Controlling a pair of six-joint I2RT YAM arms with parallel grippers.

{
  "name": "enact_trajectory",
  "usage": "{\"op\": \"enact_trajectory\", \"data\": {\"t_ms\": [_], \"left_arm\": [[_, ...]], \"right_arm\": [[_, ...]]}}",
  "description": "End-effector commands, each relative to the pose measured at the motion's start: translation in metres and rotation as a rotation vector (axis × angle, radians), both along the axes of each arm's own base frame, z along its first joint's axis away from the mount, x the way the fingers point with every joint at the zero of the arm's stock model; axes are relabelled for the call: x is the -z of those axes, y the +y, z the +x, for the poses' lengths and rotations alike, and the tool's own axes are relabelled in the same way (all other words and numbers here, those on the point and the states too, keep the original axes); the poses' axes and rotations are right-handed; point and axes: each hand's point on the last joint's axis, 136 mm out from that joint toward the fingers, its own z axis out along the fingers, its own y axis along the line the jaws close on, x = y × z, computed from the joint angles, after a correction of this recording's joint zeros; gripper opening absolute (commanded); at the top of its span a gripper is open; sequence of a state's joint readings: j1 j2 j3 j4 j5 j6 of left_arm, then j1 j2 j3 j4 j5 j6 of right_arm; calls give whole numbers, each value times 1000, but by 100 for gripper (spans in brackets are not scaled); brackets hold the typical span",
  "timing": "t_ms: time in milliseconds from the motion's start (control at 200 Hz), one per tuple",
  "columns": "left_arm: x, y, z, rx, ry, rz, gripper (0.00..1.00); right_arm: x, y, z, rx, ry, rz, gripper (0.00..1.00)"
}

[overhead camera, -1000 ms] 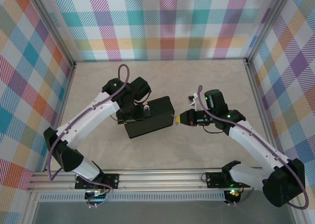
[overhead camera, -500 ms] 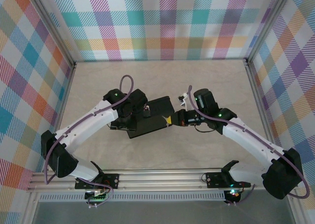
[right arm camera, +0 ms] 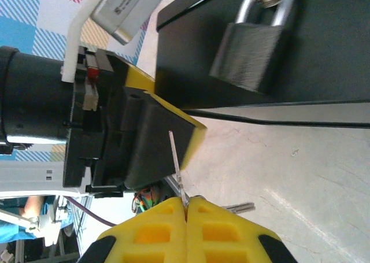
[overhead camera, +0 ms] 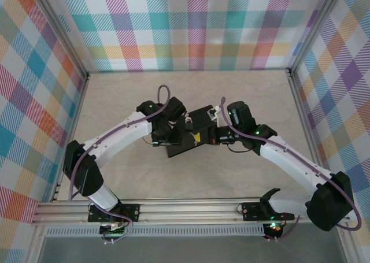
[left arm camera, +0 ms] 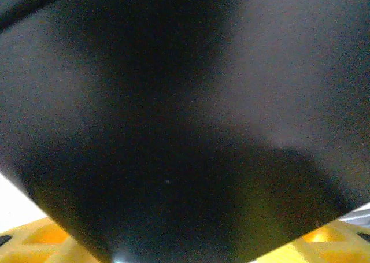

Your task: Unlock the padlock with the key

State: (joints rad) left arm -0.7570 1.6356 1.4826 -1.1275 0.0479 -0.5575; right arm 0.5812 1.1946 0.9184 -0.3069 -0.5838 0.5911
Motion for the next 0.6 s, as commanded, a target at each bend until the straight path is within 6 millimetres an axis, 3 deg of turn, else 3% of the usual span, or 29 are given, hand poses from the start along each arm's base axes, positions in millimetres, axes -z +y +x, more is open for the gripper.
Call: {"op": "enact_trajectory", "data": {"t_ms": [0,200,310,595], "left_arm": [[-18,-38,19,21,-39,-127,61],[-56,-19,26,23,-151,-125,62],[-71,-35,37,11,-178,-179,63],[-74,-65,85,-18,-254,-148,64]], "right_arm": [[-12,-6,10,28,-22,17,4],[-4,-33,21,103,-2,12,4],[1,-47,29,148,9,1,4],[1,-56,24,166,30,26,4]]}}
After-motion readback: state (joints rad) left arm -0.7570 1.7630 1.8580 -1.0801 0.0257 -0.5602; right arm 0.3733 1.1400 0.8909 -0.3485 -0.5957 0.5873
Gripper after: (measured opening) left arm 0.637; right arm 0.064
